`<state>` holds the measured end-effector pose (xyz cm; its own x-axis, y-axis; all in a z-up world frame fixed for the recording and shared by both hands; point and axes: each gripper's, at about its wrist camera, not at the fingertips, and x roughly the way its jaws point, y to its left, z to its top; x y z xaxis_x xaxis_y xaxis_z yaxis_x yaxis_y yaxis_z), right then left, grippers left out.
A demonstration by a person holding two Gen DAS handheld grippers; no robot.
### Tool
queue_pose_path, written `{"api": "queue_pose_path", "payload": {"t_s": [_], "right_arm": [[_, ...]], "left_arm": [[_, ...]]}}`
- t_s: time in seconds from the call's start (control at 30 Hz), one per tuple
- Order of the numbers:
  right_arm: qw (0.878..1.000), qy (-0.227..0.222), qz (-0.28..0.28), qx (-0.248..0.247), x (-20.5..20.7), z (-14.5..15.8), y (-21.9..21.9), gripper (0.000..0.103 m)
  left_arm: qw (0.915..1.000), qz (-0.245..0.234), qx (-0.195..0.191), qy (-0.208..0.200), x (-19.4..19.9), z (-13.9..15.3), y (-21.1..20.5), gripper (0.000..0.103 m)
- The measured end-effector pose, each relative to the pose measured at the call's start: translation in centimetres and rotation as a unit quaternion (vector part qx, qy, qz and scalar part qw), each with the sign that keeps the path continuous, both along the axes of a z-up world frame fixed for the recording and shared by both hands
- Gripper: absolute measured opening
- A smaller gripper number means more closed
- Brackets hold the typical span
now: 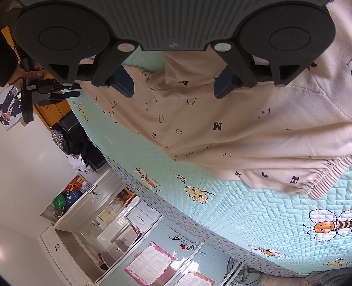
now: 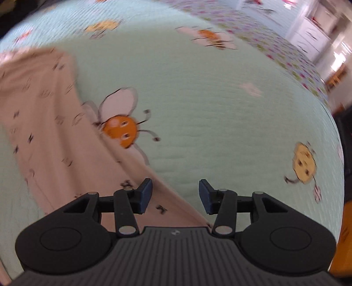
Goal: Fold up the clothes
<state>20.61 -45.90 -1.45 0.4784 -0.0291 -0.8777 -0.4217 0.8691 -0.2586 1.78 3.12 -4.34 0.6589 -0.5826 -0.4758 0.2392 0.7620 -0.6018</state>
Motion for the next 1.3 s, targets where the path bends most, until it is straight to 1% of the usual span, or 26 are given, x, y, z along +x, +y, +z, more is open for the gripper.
{"api": "queue_pose_path", "payload": {"t_s": [0.07, 0.1, 0.17, 0.27, 0.33, 0.4, 0.47, 0.5, 0.57, 0.6, 0.63, 0.67, 0.7, 0.73, 0.77, 0.8, 0.87, 0.93, 1.0, 1.07, 1.1, 1.17, 1.2, 1.3], "right_arm": [[1.0, 0.013, 0.016, -0.019, 0.5, -0.5, 0.8, 0.044], [1.0, 0.021, 0.017, -0.014, 0.7, -0.6, 0.9, 0.031], [0.999, 0.038, 0.014, 0.004, 1.0, -0.6, 0.8, 0.001], [0.999, 0.033, 0.027, -0.012, 0.6, -0.8, 1.5, 0.001], [0.999, 0.019, 0.023, -0.013, 0.4, -0.6, 1.3, 0.001], [0.999, -0.013, 0.005, -0.036, 0.5, -0.2, 0.6, 0.001], [0.995, -0.058, -0.023, -0.08, 1.1, 0.1, -0.5, 0.001], [0.994, -0.065, -0.036, -0.083, 1.4, 0.0, -0.8, 0.001], [0.993, -0.068, -0.06, -0.071, 1.9, -0.5, -1.2, 0.001], [0.995, -0.052, -0.068, -0.049, 2.1, -0.9, -1.4, 0.002], [0.996, -0.05, -0.073, -0.035, 1.9, -1.1, -1.5, 0.002], [0.995, -0.056, -0.077, -0.026, 1.6, -1.2, -1.6, 0.005], [0.994, -0.066, -0.088, -0.012, 1.1, -0.8, -1.9, 0.013], [0.991, -0.079, -0.107, 0.015, 0.4, -0.1, -2.7, 0.021], [0.987, -0.091, -0.129, 0.043, -0.5, 0.7, -3.8, 0.037], [0.98, -0.102, -0.159, 0.066, -1.5, 1.4, -5.1, 0.05], [0.961, -0.118, -0.227, 0.107, -3.6, 2.5, -7.8, 0.058], [0.938, -0.113, -0.301, 0.129, -5.9, 2.6, -10.3, 0.059], [0.914, -0.117, -0.352, 0.166, -8.0, 2.0, -12.4, 0.059], [0.886, -0.123, -0.394, 0.213, -10.0, 1.2, -14.3, 0.059], [0.874, -0.12, -0.409, 0.234, -10.6, 0.5, -14.8, 0.059], [0.858, -0.109, -0.432, 0.258, -11.5, -0.9, -15.3, 0.059], [0.846, -0.112, -0.444, 0.274, -11.9, -1.3, -15.7, 0.058], [0.801, -0.131, -0.475, 0.34, -12.6, -2.4, -17.2, 0.059]], "left_arm": [[1.0, 0.0, 0.0, 0.001, 0.0, 0.0, 0.0, 0.082], [1.0, -0.001, 0.0, 0.001, 0.0, 0.0, 0.0, 0.082], [1.0, -0.001, 0.0, 0.001, 0.0, -0.1, 0.0, 0.083], [1.0, -0.001, 0.001, 0.001, 0.0, -0.1, 0.0, 0.083], [1.0, 0.0, 0.001, 0.002, -0.1, 0.0, 0.0, 0.083], [1.0, 0.0, 0.0, 0.001, -0.1, 0.1, -0.1, 0.083], [1.0, -0.002, -0.001, 0.0, 0.0, 0.0, -0.2, 0.083], [1.0, -0.003, 0.0, 0.0, 0.0, -0.1, -0.3, 0.083], [1.0, -0.004, 0.006, -0.001, 0.0, -0.2, -0.5, 0.083], [1.0, -0.005, 0.007, -0.002, 0.1, -0.2, -0.6, 0.083], [1.0, -0.005, 0.006, -0.001, 0.1, -0.3, -0.6, 0.083], [1.0, -0.005, 0.005, -0.001, 0.2, -0.3, -0.6, 0.083], [1.0, -0.005, 0.004, -0.001, 0.2, -0.3, -0.6, 0.083], [1.0, -0.005, 0.003, 0.0, 0.3, -0.3, -0.5, 0.083], [1.0, -0.005, 0.002, 0.0, 0.3, -0.3, -0.5, 0.083], [1.0, -0.005, 0.002, 0.0, 0.3, -0.3, -0.5, 0.083], [1.0, -0.006, 0.002, 0.0, 0.3, -0.3, -0.5, 0.083], [1.0, -0.006, 0.002, -0.001, 0.2, -0.2, -0.6, 0.083], [1.0, -0.006, 0.002, -0.002, 0.2, -0.2, -0.6, 0.083], [1.0, -0.007, 0.005, -0.003, 0.2, -0.1, -0.7, 0.083], [1.0, -0.006, 0.006, -0.004, 0.1, -0.1, -0.7, 0.083], [0.9999, -0.006, 0.007, -0.004, 0.1, 0.0, -0.8, 0.083], [0.9999, -0.006, 0.008, -0.005, 0.1, 0.0, -0.8, 0.084], [0.9999, -0.007, 0.012, -0.005, 0.1, -0.1, -1.0, 0.084]]}}
